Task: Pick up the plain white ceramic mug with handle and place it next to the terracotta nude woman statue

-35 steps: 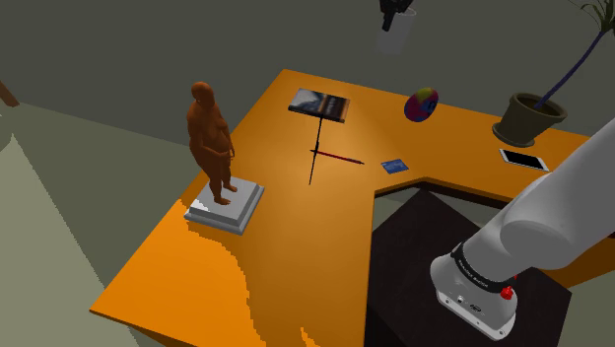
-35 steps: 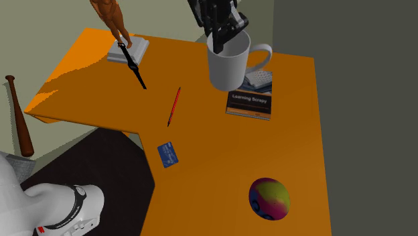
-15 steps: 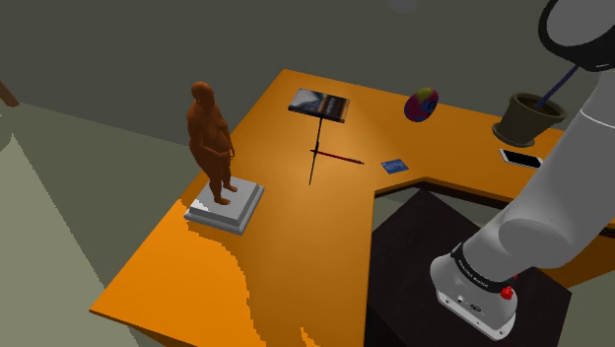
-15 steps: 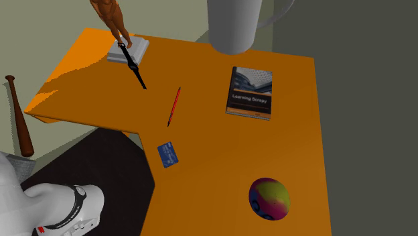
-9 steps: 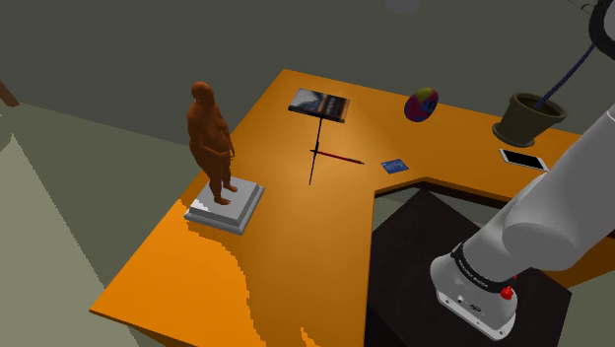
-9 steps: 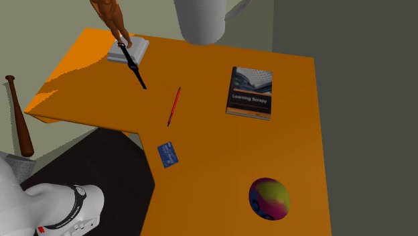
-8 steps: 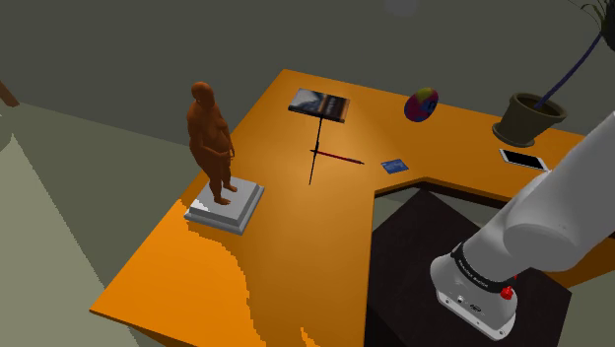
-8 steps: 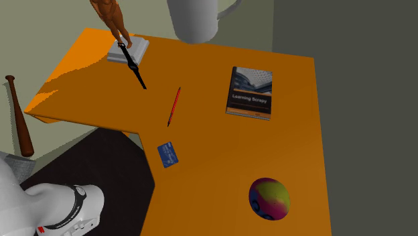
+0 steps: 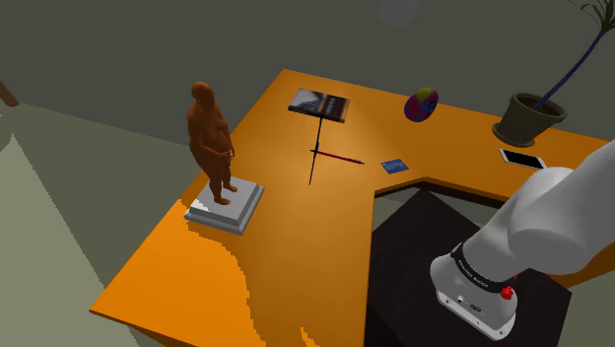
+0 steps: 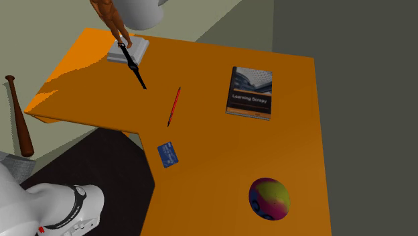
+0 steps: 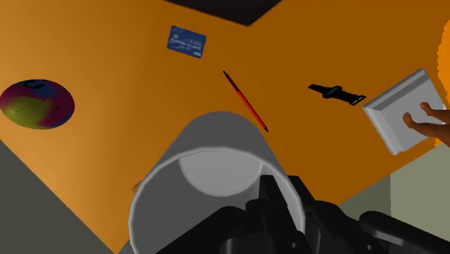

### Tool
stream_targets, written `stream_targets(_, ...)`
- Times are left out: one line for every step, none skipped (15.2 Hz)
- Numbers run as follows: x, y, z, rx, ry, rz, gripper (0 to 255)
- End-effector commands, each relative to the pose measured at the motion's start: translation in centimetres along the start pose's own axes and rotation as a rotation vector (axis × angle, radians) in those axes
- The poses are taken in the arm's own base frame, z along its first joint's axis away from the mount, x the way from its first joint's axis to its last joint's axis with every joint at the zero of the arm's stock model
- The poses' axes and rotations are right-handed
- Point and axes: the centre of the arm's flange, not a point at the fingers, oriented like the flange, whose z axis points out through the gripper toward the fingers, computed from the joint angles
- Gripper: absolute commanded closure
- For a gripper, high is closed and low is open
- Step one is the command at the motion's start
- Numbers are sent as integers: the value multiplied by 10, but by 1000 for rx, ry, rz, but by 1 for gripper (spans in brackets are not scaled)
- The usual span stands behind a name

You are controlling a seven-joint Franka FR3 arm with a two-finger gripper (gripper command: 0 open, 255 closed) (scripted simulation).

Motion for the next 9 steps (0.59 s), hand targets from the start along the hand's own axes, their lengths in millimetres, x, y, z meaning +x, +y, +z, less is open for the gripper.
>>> stream_targets(-15,-20,-1,-1,0,2,255)
stream_targets(-22,-31,-2,-1,0,2,255)
stream_targets(-29,-43,-2,-1,0,2,255)
stream_targets(-36,-54,-3,-1,0,2,255)
stream_targets(-43,-65,-3,-1,0,2,255)
stream_targets(-49,-76,-4,-1,0,2,255)
stream_targets(-56,-87,-5,-1,0,2,255)
stream_targets(-63,-99,-5,-1,0,2,255)
stream_targets(-70,-110,-6,-1,0,2,255)
